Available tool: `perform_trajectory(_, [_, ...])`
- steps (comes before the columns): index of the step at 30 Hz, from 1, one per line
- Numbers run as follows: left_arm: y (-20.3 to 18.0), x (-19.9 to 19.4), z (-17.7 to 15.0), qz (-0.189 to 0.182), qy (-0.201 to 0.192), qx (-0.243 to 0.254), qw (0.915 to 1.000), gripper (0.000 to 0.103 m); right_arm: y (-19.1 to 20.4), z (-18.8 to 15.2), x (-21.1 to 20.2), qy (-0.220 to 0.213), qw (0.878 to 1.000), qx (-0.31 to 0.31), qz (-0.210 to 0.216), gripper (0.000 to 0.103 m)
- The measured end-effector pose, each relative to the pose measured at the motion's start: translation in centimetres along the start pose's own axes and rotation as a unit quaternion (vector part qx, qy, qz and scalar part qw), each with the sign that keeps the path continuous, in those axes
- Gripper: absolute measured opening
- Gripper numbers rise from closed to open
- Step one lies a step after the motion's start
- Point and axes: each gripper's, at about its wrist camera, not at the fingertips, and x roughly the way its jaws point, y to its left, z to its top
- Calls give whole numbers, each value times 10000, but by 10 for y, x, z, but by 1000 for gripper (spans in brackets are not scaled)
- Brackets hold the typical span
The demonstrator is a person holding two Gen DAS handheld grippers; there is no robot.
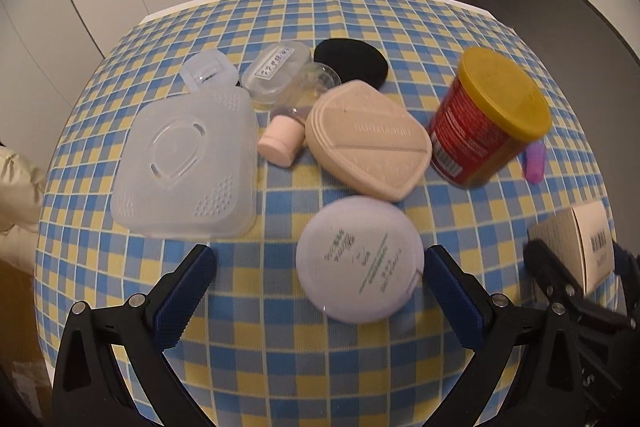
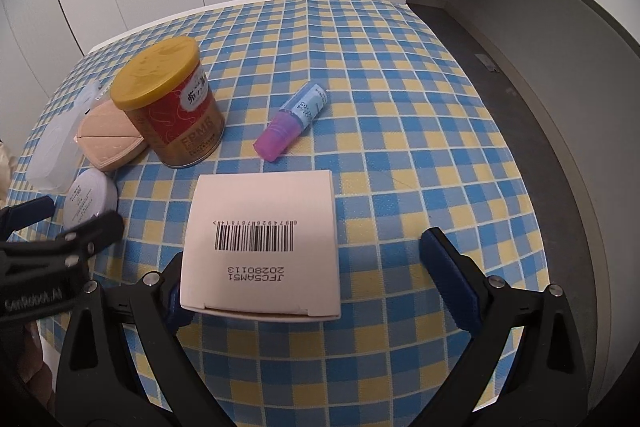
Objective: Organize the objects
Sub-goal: 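Grasp the pink barcode box with the right tool while the left tool grasps the white compact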
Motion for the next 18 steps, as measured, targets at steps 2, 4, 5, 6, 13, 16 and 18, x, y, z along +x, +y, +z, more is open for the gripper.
perform_trajectory(2, [-1, 1, 1, 27, -29, -20, 10000, 102, -2, 0, -1, 11, 10000, 6, -14, 99])
perform_trajectory(4, [0, 0, 2, 27, -67, -36, 10000, 98, -2, 1, 1, 38, 10000, -9, -36, 100])
perform_trajectory(5, [-1, -2, 1, 19, -115, -33, 9999, 90, 3, 1, 1, 51, 10000, -7, -45, 100])
perform_trajectory(6, [-1, -4, 1, 4, -165, -4, 9999, 81, 5, 1, 2, 48, 10000, -13, -54, 100])
perform_trajectory(13, [-5, -13, -2, -73, -318, 146, 9994, 58, 15, 1, 0, -15, 9999, -104, -10, 74])
perform_trajectory(16, [-2, -15, -4, -82, -333, 181, 9992, 58, 26, 2, -5, -53, 9996, -272, 68, 55])
perform_trajectory(18, [-1, -16, -5, -79, -316, 188, 9993, 58, 32, 1, -5, -32, 9995, -310, 82, 54])
